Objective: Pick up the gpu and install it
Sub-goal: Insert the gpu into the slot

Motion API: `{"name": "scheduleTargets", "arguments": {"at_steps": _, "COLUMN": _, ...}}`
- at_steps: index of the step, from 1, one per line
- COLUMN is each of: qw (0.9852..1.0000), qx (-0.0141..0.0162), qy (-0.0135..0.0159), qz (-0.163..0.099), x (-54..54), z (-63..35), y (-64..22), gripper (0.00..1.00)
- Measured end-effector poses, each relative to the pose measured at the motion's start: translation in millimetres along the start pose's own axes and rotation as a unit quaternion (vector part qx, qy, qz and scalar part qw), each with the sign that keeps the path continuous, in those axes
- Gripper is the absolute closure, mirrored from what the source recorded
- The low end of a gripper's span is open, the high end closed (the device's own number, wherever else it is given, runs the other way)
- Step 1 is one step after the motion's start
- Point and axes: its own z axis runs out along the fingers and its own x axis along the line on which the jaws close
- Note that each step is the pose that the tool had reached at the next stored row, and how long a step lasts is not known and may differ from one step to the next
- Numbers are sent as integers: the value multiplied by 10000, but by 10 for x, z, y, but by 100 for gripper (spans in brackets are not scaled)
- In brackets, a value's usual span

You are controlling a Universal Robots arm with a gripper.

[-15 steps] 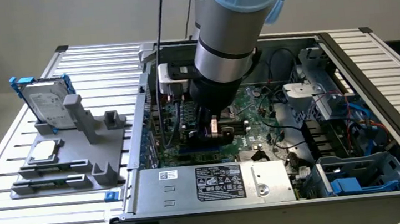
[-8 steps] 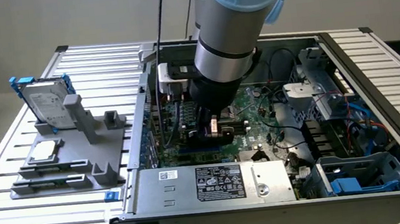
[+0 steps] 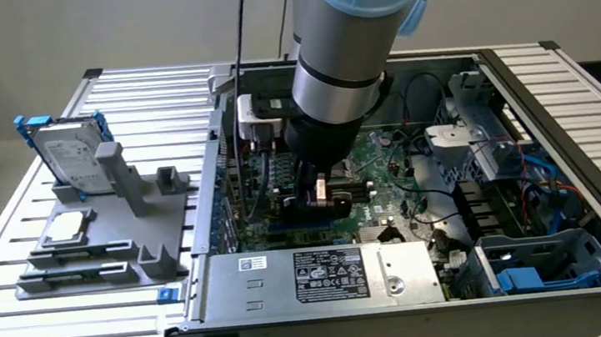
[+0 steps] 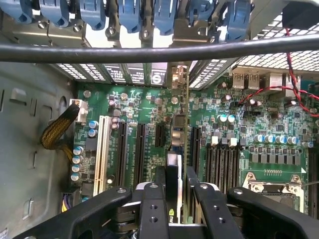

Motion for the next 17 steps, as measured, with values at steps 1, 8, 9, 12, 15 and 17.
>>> {"name": "scheduleTargets", "arguments": {"at_steps": 1, "qw": 10000, "qx": -2, "qy": 2, "qz": 4, "x": 0, "z": 1, "y": 0, "gripper": 73}}
{"name": "scheduleTargets", "arguments": {"at_steps": 8, "qw": 10000, "qx": -13, "qy": 12, "qz": 12, "x": 1, "z": 17, "y": -3, "gripper": 73}}
{"name": "scheduleTargets", "arguments": {"at_steps": 9, "qw": 10000, "qx": -14, "qy": 13, "qz": 11, "x": 1, "z": 19, "y": -4, "gripper": 73}}
{"name": "scheduleTargets", "arguments": {"at_steps": 12, "qw": 10000, "qx": -16, "qy": 12, "qz": 11, "x": 2, "z": 25, "y": -5, "gripper": 73}}
{"name": "scheduleTargets", "arguments": {"at_steps": 15, "qw": 10000, "qx": -20, "qy": 12, "qz": 11, "x": 2, "z": 28, "y": -6, "gripper": 73}}
{"name": "scheduleTargets", "arguments": {"at_steps": 17, "qw": 10000, "qx": -22, "qy": 12, "qz": 12, "x": 1, "z": 29, "y": -6, "gripper": 73}}
